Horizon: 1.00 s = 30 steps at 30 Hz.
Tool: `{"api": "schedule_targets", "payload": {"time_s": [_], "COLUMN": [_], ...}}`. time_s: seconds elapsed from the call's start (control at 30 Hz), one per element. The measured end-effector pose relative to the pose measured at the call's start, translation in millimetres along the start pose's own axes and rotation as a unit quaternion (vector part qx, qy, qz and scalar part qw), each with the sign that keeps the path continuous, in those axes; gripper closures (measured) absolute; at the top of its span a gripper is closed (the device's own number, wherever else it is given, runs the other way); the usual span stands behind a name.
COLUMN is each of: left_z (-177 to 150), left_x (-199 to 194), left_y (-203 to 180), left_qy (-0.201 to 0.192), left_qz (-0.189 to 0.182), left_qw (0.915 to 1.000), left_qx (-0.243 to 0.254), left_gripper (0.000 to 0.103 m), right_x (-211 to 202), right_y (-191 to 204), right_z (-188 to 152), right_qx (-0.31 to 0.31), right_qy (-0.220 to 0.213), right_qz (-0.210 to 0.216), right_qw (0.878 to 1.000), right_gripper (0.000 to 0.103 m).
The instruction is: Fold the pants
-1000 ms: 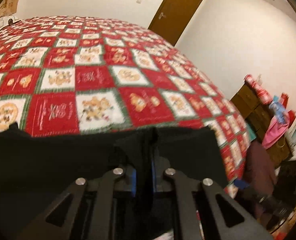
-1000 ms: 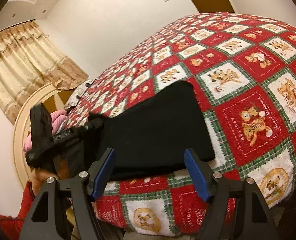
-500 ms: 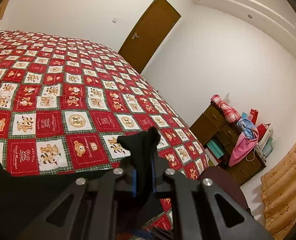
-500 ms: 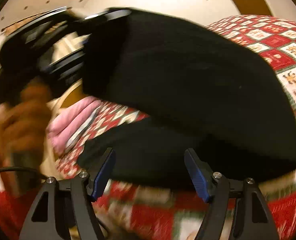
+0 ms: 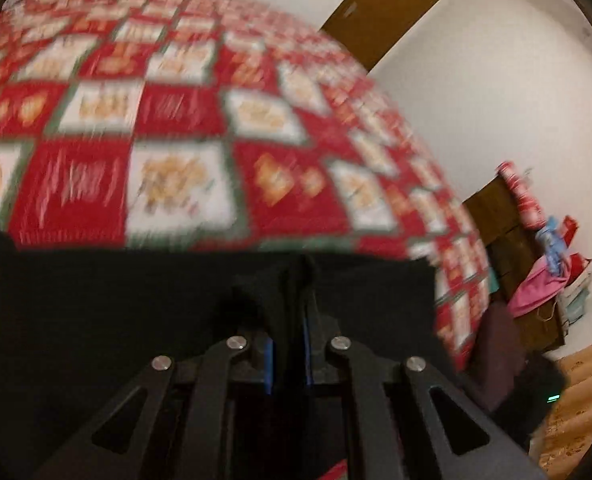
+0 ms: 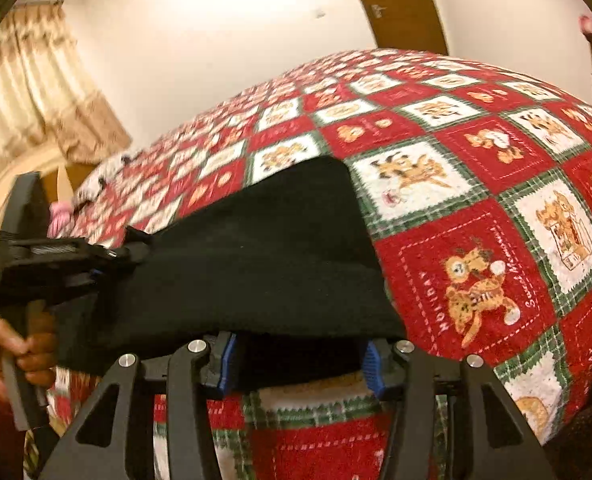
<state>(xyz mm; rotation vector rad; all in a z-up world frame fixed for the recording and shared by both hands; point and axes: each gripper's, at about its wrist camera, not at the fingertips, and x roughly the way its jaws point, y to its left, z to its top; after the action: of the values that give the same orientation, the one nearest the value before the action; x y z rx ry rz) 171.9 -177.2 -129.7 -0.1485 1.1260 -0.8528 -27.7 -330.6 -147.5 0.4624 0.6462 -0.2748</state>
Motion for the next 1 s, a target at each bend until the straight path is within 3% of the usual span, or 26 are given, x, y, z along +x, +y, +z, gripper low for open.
{"api": "schedule_targets", "payload": {"time_s": [0.07,0.2,0.33,0.4,0.43,0.53,0.63,0.73,0.83,0.9,1.0], "left_z": [-2,1,5,7,8,4,-9,-27,-43,-49,-55], "left_x": [-3,-5,-15,-28,-32,-58,-70,-59,-30,-11,-13], "left_y": [4,-1,-4,-5,-4,-12,-30,-53,-66,-58,-52], "left_qy": [-0.005,0.010,0.013,-0.010,-0.022,-0.079,-0.108,-0.105,-0.070,-0.046,-0.069], "left_qz": [-0.016,-0.005,0.018,0.055,0.070,0.109,0.102,0.086,0.088,0.106,0.117], "left_qw": [0.9998,0.9997,0.9981,0.9957,0.9942,0.9858,0.9796,0.9753,0.9728,0.9743,0.9675], "left_qx": [-0.008,0.022,0.058,0.074,0.079,0.100,0.136,0.174,0.203,0.193,0.213], "left_gripper": [0.088,0.084,0.068,0.044,0.040,0.039,0.040,0.041,0.045,0.046,0.047], "right_x": [-7,-33,-69,-78,-80,-67,-40,1,60,60,60], "right_y": [-4,-24,-35,-30,-26,-5,22,30,17,8,3], "right_z": [-3,-19,-18,-5,2,31,56,72,71,69,68], "right_qx": [0.003,0.039,0.038,0.016,0.002,-0.044,-0.095,-0.101,-0.065,-0.042,-0.033], "right_qy": [0.022,0.075,0.032,-0.004,-0.020,-0.035,-0.047,-0.022,0.057,0.021,0.018], "right_qz": [0.007,0.012,-0.025,-0.046,-0.050,-0.043,-0.038,-0.036,-0.044,-0.020,-0.009], "right_qw": [1.000,0.996,0.998,0.999,0.999,0.998,0.994,0.994,0.995,0.999,0.999], "right_gripper": [0.051,0.046,0.046,0.046,0.048,0.073,0.073,0.073,0.073,0.072,0.072]}}
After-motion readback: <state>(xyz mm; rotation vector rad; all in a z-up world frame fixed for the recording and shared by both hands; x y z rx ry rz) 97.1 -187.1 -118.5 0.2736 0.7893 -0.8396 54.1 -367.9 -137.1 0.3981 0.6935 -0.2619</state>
